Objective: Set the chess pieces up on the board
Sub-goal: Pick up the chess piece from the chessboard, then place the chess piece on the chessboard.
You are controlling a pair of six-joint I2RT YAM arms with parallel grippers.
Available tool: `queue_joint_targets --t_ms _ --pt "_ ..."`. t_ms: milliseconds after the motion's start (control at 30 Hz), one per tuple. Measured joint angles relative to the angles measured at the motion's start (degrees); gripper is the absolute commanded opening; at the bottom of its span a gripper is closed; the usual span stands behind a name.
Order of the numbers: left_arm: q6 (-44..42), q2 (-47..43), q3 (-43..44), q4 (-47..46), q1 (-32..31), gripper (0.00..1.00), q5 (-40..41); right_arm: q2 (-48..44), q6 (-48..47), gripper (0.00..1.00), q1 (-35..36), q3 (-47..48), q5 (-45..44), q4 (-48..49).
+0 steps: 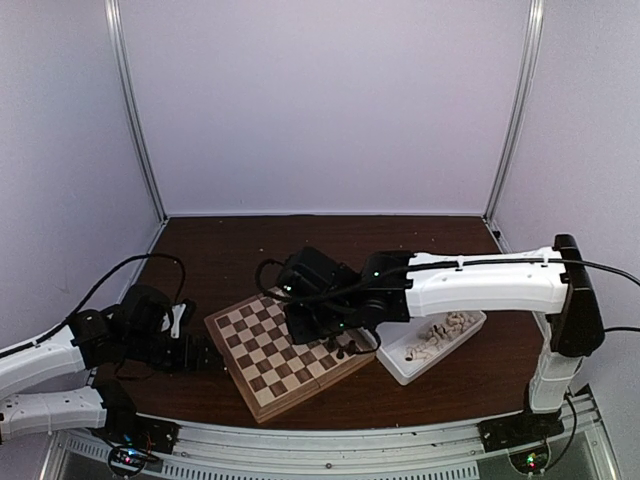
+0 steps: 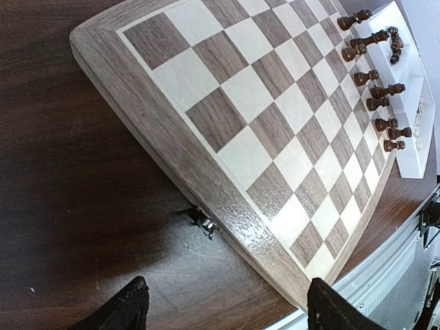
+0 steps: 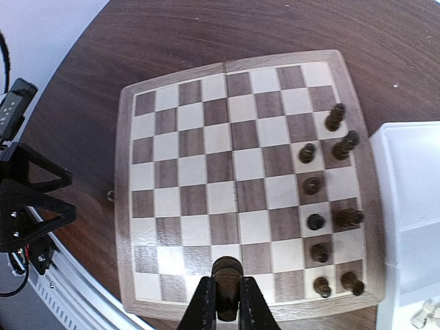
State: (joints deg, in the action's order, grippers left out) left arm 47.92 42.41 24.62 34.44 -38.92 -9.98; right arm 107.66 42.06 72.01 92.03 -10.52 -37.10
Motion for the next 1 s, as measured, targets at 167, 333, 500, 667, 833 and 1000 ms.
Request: queue_joint_targets --t_ms 167,333,500,667,833,1000 --pt "0.0 0.5 0.0 -0.1 0.0 0.79 -0.2 -5.8 -1.9 0.03 -4.3 -7.5 -0.2 0.9" --pt "0.0 1.2 0.0 -0.3 0.0 0.79 -0.2 -9.0 -3.0 0.03 -8.0 -13.2 0.0 1.8" --pt "0.0 2.4 0.0 -0.7 0.0 0.79 -0.3 -10.1 -4.2 0.02 -10.3 -15.6 0.7 2.6" --pt "0.0 3.1 0.0 -1.6 0.0 0.79 -0.5 -10.1 -5.6 0.02 -11.1 -17.0 1.4 3.2" --pt "0.0 4.6 0.2 -2.1 0.0 0.79 -0.9 -10.0 -6.3 0.02 -11.3 -18.8 2.0 3.7" --pt "0.0 6.2 0.7 -3.0 0.0 0.79 -1.3 -9.9 -6.8 0.02 -11.4 -19.5 2.8 4.7"
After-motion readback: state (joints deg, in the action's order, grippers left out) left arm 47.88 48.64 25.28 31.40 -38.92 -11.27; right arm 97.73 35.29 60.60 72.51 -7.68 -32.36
